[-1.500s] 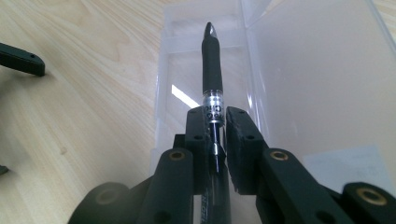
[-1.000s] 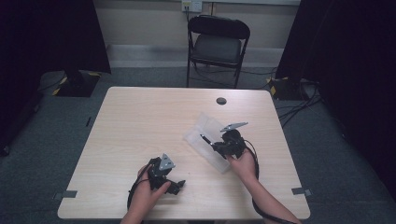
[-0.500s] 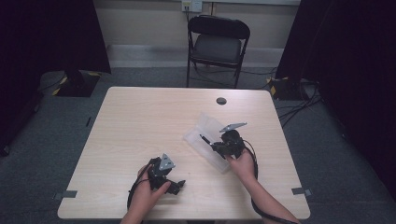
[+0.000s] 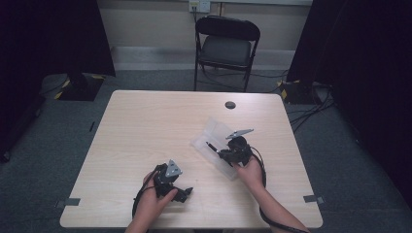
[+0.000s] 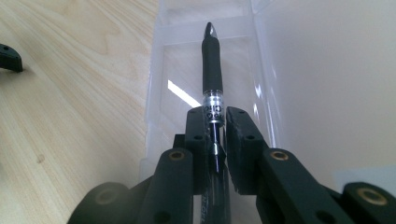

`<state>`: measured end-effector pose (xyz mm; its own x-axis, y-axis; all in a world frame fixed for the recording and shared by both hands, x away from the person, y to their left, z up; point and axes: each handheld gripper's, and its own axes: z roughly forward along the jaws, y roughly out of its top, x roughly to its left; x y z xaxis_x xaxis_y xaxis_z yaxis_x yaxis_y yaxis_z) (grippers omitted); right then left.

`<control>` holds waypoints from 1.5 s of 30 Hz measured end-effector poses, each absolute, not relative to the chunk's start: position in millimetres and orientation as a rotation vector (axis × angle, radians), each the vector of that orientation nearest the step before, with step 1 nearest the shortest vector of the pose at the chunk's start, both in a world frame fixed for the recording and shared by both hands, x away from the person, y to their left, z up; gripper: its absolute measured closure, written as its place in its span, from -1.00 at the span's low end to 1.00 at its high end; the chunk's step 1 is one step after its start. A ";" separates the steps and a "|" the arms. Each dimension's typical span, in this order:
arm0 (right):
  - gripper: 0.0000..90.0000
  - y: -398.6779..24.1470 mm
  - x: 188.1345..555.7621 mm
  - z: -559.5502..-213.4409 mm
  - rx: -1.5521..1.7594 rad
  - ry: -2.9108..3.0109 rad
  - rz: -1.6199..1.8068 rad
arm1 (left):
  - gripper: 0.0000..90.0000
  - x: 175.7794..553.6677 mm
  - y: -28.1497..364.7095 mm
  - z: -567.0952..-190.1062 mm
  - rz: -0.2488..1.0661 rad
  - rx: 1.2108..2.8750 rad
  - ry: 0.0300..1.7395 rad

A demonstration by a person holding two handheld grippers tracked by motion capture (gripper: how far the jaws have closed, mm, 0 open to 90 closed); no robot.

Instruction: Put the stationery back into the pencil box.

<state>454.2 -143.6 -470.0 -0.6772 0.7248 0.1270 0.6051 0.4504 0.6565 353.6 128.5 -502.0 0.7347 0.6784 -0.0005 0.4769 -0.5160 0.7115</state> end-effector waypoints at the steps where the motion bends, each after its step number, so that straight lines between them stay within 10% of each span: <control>1: 0.76 -143.3 454.3 -471.0 1.163 2.530 1.040 | -1.00 353.6 128.5 -502.0 0.362 2.216 0.866; 35: 0.74 -140.8 455.0 -479.5 1.164 2.531 0.981 | -1.00 353.6 128.5 -502.0 0.362 2.216 0.866; 45: 0.24 -140.7 450.9 -473.0 1.104 2.513 1.011 | -1.00 353.6 128.6 -502.0 0.362 2.217 0.866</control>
<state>450.9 -140.7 -473.0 -0.6950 0.7153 0.0733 0.5669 0.4823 0.6679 353.6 128.6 -502.0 0.7353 0.6778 0.0005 0.4761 -0.5170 0.7114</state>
